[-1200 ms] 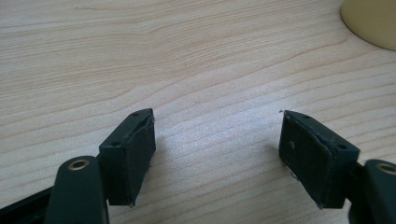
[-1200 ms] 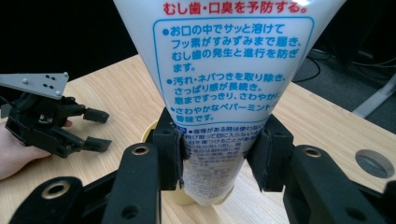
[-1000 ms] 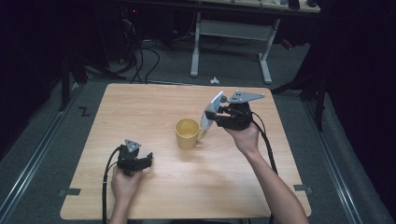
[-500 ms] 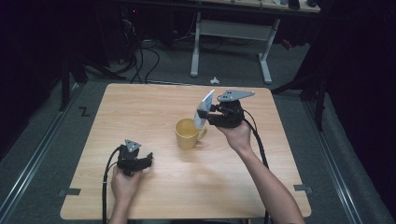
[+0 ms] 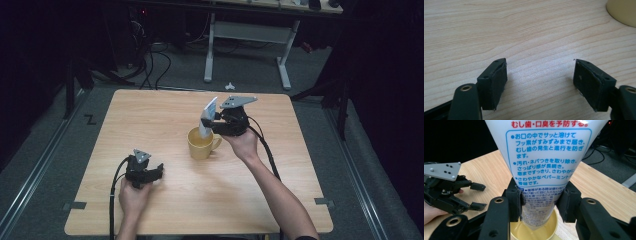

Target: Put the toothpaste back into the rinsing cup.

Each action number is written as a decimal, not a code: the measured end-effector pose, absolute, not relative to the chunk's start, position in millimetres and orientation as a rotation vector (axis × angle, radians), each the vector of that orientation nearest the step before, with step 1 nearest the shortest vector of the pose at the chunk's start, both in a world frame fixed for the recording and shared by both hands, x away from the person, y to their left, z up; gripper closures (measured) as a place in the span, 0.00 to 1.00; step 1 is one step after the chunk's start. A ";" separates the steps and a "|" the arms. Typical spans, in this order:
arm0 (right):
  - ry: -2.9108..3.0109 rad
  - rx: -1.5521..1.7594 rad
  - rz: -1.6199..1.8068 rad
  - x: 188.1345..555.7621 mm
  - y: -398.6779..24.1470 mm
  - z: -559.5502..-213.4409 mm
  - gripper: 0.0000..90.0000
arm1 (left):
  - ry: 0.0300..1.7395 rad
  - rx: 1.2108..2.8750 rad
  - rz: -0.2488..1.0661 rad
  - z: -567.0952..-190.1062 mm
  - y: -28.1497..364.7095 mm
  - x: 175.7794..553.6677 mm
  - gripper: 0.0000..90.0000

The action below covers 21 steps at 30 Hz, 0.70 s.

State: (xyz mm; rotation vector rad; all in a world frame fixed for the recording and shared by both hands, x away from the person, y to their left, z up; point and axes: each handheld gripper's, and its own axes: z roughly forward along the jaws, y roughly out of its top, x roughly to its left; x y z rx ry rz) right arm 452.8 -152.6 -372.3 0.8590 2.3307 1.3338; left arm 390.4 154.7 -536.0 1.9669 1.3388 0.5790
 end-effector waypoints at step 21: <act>2.375 0.904 1.246 463.6 -140.0 -404.8 0.65 | 1.339 1.967 0.579 -535.9 154.8 390.4 0.31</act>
